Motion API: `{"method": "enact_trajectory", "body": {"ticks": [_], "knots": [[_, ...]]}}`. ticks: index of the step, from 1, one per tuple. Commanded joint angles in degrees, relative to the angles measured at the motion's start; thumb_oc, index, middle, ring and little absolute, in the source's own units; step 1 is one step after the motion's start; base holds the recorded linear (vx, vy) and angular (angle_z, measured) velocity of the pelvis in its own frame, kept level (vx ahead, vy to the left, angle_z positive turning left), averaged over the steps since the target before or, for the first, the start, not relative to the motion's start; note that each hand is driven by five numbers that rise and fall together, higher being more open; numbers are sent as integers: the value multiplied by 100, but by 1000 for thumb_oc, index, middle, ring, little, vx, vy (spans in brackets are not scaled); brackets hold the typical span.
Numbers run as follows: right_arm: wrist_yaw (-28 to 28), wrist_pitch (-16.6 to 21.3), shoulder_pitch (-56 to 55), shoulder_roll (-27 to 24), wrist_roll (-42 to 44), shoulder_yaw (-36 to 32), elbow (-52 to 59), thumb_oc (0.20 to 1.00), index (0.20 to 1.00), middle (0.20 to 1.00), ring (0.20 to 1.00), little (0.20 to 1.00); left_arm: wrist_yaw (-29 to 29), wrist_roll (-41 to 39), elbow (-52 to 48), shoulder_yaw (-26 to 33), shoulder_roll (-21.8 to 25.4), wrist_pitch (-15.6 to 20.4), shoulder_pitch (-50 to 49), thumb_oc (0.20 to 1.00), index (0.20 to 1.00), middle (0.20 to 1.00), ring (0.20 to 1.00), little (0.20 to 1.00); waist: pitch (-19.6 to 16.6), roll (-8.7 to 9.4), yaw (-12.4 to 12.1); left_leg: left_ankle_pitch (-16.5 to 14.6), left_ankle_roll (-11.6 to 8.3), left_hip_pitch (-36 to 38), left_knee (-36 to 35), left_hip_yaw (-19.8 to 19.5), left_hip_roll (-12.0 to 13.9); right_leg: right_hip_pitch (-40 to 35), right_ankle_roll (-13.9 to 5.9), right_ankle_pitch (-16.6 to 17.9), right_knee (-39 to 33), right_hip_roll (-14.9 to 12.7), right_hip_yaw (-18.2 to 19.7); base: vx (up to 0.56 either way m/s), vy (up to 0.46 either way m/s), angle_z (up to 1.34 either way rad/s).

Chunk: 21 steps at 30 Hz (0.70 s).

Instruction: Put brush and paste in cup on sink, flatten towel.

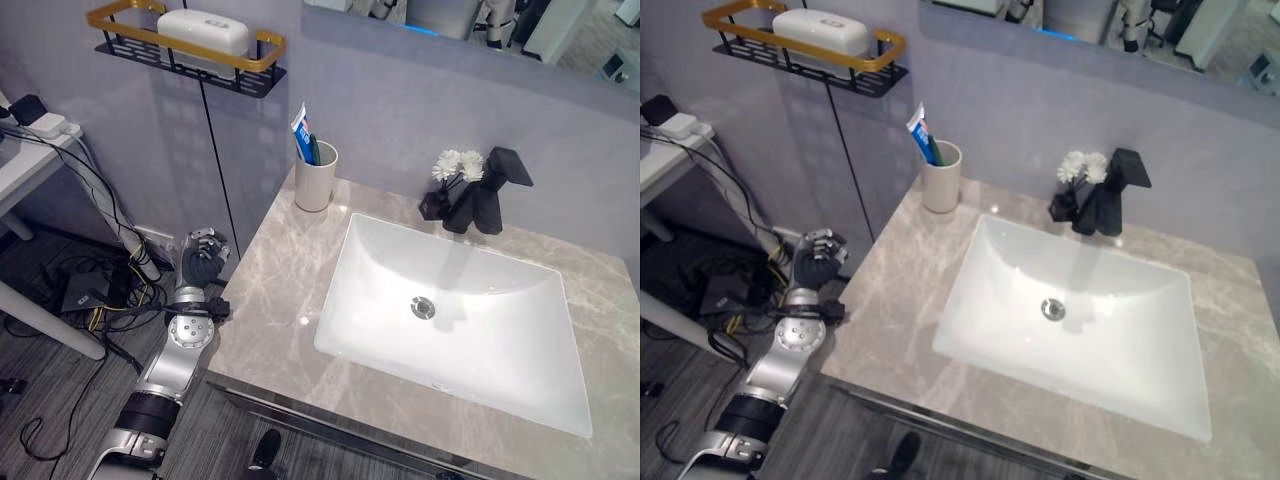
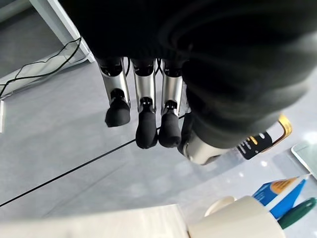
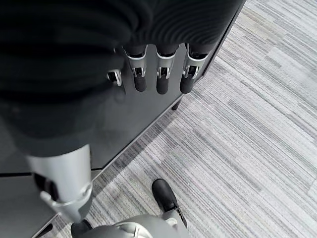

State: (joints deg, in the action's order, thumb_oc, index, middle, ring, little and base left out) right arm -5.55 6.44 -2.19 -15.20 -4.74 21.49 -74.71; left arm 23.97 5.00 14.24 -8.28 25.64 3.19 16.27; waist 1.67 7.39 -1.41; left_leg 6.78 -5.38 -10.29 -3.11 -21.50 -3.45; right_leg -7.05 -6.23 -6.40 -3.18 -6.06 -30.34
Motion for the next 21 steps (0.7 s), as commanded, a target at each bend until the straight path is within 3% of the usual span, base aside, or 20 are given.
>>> {"method": "enact_trajectory", "body": {"ticks": [1,21], "knots": [[-79,51,136,-341,89,66,360,1000,1000,1000,1000,1000,124,98,121,50,294,125,840,200,200,200,200,200,-48,2,109,186,-131,-188,-189,422,104,56,185,-342,834,-71,518,0,0,0],[19,4,146,-406,127,155,574,1000,1000,1000,1000,1000,253,308,946,-265,487,-152,1796,200,200,200,200,200,-20,6,392,133,-91,-305,-189,767,145,358,123,-252,813,-134,853,3,4,-7]]}}
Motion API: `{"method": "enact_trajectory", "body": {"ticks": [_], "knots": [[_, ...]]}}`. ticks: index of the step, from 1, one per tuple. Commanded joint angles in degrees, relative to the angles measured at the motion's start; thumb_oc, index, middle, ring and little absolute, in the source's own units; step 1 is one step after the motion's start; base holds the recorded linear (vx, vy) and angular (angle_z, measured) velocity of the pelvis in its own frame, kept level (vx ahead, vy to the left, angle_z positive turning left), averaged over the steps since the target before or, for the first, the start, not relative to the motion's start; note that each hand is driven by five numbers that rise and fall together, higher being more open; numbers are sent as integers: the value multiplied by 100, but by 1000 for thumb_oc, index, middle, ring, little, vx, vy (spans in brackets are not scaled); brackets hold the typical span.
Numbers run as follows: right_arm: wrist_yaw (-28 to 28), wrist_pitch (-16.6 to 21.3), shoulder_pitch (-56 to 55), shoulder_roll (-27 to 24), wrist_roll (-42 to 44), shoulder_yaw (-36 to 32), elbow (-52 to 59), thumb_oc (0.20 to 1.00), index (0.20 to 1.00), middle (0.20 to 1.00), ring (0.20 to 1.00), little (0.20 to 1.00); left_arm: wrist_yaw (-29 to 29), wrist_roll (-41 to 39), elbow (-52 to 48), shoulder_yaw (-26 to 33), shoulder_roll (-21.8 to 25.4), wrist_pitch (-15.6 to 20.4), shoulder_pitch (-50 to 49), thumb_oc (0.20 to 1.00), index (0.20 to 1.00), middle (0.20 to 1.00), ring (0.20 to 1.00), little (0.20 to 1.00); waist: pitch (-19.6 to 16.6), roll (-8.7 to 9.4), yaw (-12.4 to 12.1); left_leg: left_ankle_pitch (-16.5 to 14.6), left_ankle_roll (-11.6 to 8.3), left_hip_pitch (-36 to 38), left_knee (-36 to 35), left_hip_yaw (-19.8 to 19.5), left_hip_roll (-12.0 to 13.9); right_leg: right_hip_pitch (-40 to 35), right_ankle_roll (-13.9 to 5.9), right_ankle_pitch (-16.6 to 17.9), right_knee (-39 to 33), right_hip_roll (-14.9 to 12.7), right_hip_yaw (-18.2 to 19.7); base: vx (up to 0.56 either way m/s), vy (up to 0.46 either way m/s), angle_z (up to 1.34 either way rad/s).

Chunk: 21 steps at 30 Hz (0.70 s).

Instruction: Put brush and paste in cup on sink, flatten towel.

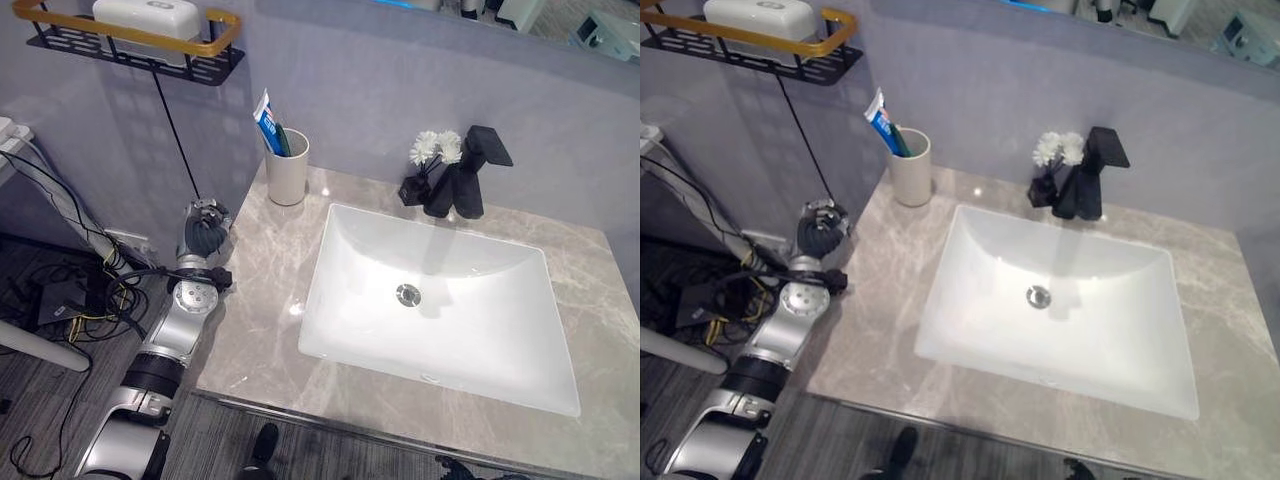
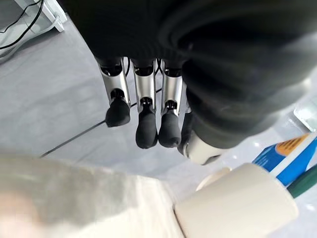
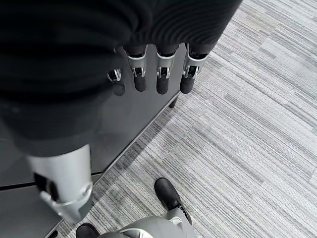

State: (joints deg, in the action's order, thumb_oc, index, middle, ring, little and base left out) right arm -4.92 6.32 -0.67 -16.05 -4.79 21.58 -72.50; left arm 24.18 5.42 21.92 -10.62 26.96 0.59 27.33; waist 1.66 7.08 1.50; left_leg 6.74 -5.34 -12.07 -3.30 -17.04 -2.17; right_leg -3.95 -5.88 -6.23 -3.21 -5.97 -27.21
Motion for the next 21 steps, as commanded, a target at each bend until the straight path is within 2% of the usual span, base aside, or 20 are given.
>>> {"method": "enact_trajectory", "body": {"ticks": [1,13,21], "knots": [[-21,11,-41,-327,118,184,390,1000,1000,1000,1000,1000,263,302,295,-68,376,61,777,200,200,200,200,200,-29,65,145,125,-95,-140,-170,355,25,83,74,-250,801,-150,592,5,0,-6],[-34,-2,-55,-341,220,220,395,1000,1000,1000,1000,1000,412,54,872,-251,401,-5,1427,200,200,200,200,200,-2,170,381,98,-84,-227,-170,629,113,390,50,-194,839,-147,900,-11,6,-11],[-24,-11,-86,-385,237,225,368,1000,1000,1000,1000,1000,460,6,1227,-368,507,-80,1779,200,200,200,200,200,19,178,474,123,-78,-308,-170,754,158,550,26,-105,830,-133,1045,-10,5,-14]]}}
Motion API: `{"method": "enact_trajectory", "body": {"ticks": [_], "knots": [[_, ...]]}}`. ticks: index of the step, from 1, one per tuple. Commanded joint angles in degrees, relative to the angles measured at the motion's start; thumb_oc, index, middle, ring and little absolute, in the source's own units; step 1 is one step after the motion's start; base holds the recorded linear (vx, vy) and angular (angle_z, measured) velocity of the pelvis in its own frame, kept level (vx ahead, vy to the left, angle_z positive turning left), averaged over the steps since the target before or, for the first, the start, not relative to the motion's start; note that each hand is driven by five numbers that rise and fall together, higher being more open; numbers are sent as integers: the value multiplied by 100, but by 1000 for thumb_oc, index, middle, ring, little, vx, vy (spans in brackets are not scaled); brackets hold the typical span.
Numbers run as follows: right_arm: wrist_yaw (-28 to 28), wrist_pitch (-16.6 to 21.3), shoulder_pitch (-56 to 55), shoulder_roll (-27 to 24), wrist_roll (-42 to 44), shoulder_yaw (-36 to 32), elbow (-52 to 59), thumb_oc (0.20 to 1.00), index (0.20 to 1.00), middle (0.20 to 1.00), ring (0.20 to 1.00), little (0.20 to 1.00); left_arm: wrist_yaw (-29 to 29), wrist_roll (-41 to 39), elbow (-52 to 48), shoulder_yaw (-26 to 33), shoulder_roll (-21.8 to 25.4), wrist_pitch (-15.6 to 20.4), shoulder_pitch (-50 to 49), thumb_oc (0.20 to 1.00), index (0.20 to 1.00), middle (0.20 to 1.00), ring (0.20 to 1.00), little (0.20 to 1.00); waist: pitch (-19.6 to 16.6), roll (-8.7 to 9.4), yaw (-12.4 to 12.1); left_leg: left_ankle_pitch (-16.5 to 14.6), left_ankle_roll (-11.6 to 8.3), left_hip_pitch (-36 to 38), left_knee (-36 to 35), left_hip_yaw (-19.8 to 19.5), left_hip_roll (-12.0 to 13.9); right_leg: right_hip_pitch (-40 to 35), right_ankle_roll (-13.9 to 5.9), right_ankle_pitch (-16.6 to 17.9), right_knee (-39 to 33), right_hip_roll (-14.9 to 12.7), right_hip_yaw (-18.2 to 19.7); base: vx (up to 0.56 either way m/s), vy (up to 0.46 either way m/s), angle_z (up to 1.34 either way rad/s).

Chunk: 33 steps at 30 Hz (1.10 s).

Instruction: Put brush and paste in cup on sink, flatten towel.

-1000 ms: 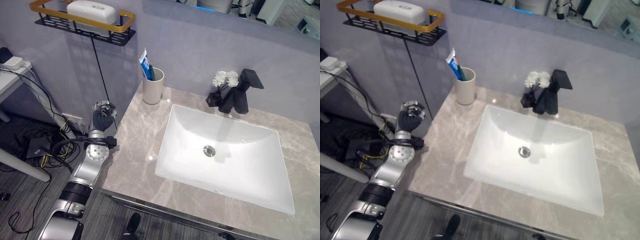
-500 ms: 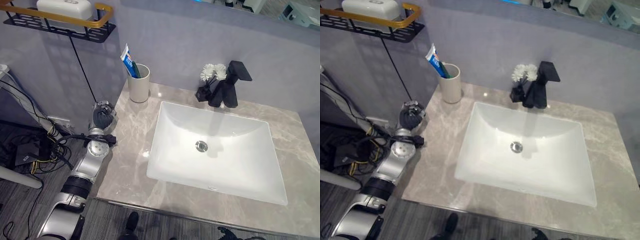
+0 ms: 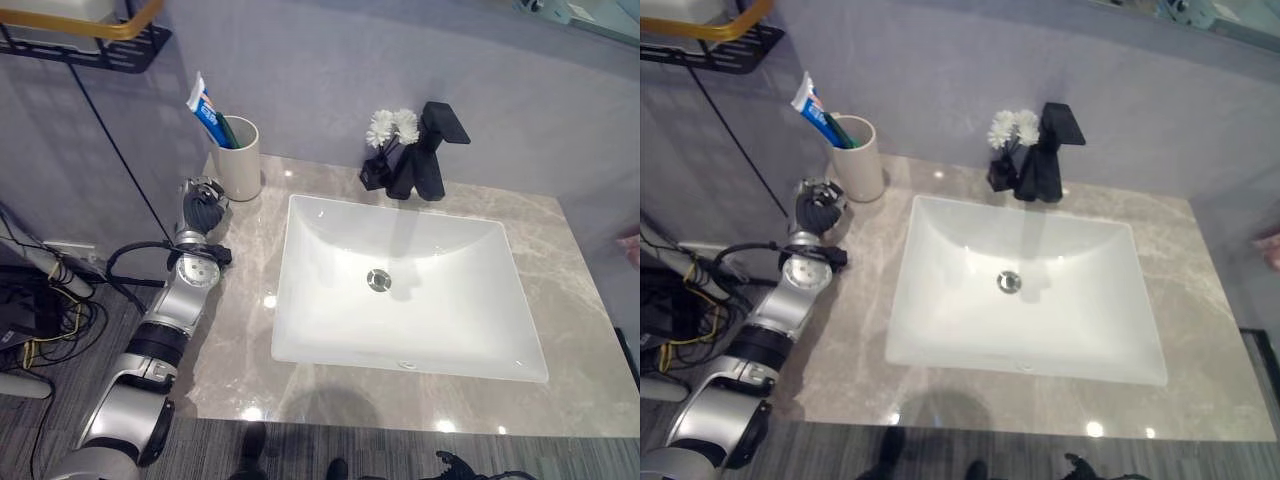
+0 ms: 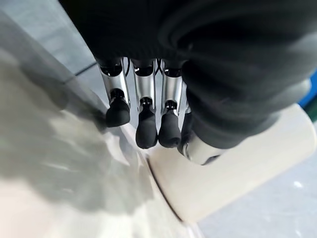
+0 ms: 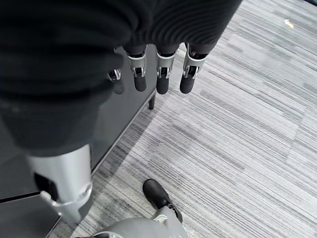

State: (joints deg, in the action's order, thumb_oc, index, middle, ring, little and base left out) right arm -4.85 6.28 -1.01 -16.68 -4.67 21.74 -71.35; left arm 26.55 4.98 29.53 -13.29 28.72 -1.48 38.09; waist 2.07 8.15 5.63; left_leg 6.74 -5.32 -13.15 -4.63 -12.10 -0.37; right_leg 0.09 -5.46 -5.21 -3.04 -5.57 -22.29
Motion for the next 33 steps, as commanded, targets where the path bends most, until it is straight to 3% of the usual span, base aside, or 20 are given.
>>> {"method": "enact_trajectory", "body": {"ticks": [1,33], "knots": [[-31,-7,-53,-319,232,207,248,1000,1000,1000,1000,1000,229,43,483,-110,327,129,736,200,200,200,200,200,-17,72,67,123,-79,-205,-37,271,-20,158,-18,-203,810,-172,565,0,0,0],[-84,25,151,-269,362,337,231,1000,1000,1000,1000,1000,455,196,970,-334,548,-10,1459,200,200,200,200,200,288,159,167,84,49,-334,-37,690,66,701,-56,-95,971,-158,1099,-7,5,-7]]}}
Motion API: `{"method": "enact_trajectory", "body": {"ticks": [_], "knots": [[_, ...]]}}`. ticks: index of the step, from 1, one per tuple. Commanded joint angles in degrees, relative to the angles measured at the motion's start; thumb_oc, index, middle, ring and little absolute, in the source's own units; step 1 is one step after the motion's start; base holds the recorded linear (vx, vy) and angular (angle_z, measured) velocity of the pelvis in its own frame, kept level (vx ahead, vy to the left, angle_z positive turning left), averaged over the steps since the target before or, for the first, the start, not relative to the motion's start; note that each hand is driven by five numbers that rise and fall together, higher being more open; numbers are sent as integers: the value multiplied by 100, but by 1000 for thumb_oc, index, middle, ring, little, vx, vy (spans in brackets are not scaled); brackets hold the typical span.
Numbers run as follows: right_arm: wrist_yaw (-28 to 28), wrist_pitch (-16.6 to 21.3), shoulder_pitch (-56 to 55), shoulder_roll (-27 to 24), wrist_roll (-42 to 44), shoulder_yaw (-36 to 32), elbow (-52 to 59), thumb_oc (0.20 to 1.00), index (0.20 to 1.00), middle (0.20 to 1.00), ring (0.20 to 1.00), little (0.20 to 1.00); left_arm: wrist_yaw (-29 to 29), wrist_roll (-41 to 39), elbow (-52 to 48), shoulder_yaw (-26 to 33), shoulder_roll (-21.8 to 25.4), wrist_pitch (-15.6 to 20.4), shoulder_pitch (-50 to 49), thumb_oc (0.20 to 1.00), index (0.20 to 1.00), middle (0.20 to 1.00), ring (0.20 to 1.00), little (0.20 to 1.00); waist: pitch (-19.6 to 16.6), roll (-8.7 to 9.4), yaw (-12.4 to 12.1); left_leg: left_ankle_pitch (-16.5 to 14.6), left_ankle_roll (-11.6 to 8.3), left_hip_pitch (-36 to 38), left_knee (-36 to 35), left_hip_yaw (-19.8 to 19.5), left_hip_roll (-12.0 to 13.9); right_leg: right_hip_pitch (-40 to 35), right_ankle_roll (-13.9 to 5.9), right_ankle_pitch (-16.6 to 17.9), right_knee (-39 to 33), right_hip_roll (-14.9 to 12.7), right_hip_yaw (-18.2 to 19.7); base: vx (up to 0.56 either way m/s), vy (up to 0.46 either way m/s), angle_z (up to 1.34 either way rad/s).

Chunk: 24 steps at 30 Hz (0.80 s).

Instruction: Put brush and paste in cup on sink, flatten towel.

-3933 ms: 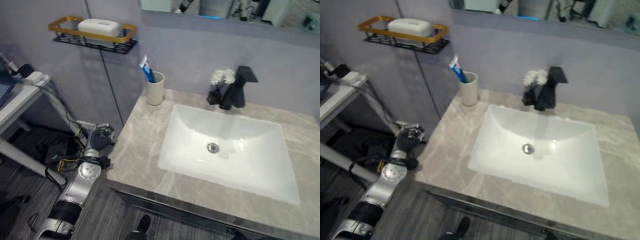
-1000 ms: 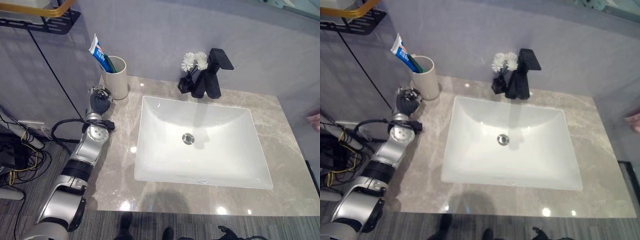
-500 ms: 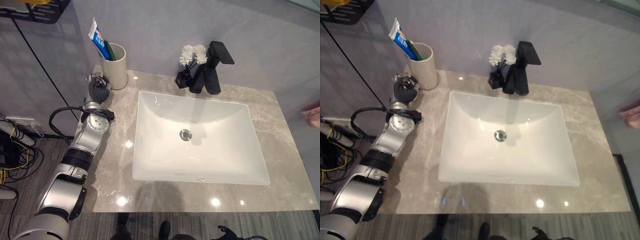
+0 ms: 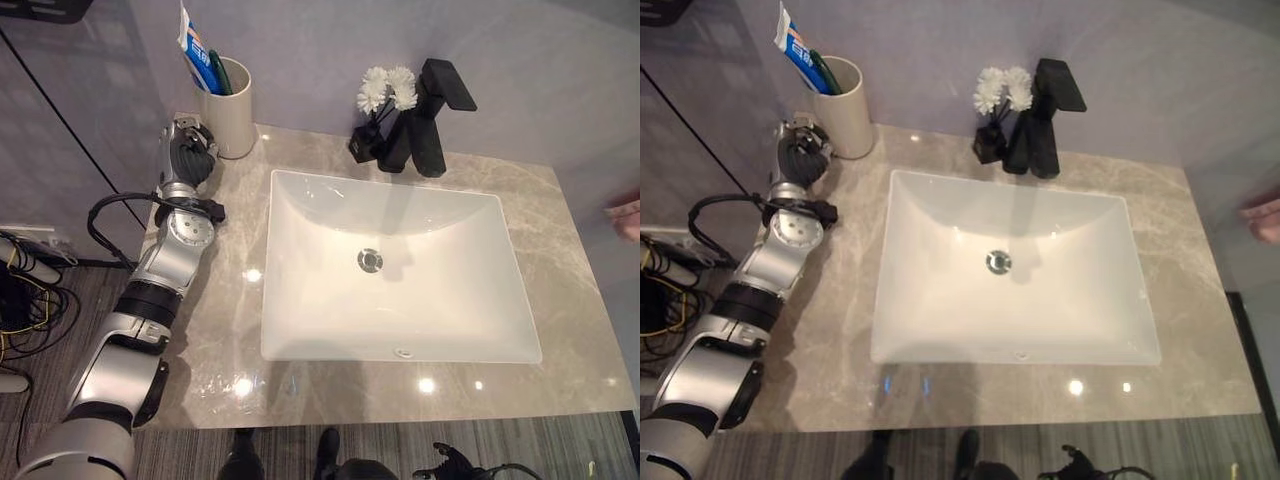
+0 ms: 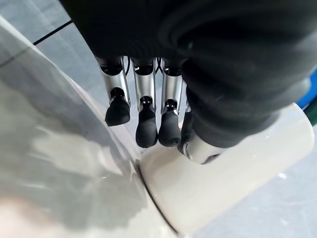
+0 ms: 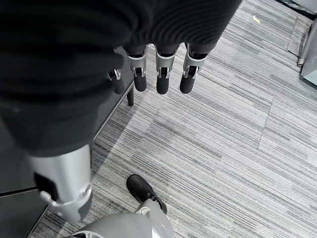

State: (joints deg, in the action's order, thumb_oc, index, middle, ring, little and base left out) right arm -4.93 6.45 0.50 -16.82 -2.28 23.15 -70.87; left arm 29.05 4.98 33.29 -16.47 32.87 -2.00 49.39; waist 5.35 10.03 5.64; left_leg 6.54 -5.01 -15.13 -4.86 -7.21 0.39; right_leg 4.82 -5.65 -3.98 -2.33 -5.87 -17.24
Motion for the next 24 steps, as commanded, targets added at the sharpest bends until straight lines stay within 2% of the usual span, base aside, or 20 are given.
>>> {"method": "enact_trajectory", "body": {"ticks": [1,24], "knots": [[-73,11,-14,-261,121,195,187,1000,1000,1000,1000,1000,203,199,598,-22,133,37,337,200,200,200,200,200,-39,-33,172,101,21,-138,-14,214,-10,241,-41,-215,902,-125,607,-3,16,-10],[-94,28,19,-274,129,252,146,1000,1000,1000,1000,1000,209,-275,957,-41,201,132,484,200,200,200,200,200,29,126,238,45,100,-137,-14,501,49,442,-88,-65,892,-97,927,-9,7,-7]]}}
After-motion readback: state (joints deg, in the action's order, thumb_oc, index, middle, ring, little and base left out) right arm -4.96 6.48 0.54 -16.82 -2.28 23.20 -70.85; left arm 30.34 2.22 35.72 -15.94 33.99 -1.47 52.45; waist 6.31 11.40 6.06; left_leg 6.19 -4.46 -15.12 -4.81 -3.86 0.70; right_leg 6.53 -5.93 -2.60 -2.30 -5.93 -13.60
